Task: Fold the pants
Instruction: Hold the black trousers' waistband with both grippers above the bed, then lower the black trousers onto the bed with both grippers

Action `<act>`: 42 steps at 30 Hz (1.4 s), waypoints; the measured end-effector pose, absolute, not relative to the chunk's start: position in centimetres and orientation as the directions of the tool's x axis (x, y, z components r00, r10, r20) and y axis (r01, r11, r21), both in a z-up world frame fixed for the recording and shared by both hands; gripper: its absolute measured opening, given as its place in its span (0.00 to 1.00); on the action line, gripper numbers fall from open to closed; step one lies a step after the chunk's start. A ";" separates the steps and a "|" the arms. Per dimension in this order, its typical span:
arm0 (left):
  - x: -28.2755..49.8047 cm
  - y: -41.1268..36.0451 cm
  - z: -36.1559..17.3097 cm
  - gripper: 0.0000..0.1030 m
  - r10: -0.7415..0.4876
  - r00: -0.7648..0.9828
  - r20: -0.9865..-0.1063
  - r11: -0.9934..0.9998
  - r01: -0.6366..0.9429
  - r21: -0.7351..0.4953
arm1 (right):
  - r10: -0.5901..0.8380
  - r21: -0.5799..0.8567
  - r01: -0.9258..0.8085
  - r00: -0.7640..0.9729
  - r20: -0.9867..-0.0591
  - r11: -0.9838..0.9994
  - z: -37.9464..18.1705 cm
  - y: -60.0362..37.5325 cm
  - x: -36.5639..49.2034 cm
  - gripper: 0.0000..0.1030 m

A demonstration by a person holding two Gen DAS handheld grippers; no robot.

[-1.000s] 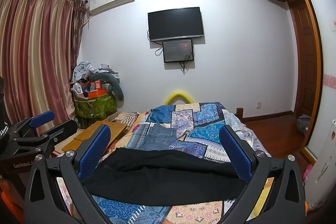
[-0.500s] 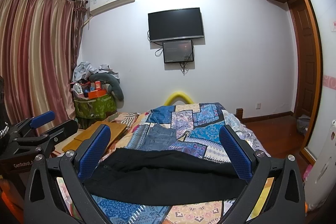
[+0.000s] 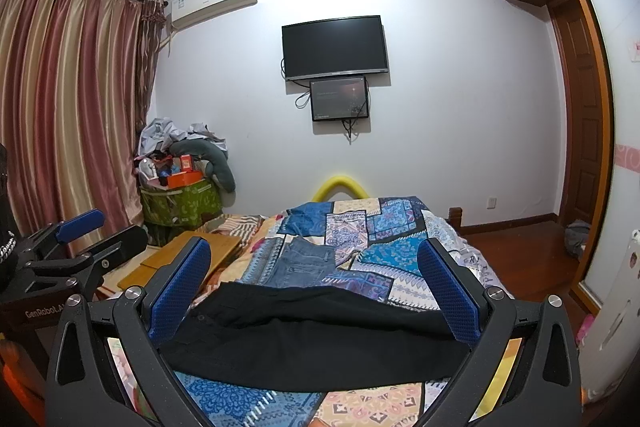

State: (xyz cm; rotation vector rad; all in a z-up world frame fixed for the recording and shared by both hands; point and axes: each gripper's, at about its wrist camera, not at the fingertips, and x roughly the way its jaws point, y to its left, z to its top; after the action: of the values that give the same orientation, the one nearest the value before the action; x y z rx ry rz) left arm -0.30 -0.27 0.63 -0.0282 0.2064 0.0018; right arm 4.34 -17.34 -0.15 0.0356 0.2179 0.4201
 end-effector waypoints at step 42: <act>9.6 4.3 -2.7 1.00 0.038 0.949 -0.314 0.996 -0.062 -0.066 | 0.422 0.055 -0.426 0.855 -0.300 0.903 -2.8 -15.0 12.2 1.00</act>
State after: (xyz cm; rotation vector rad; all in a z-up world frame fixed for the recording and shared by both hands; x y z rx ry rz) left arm 9.64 4.26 -2.71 -0.0757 0.3178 0.0506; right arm 12.19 -15.03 -2.83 -0.0140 0.3124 0.4458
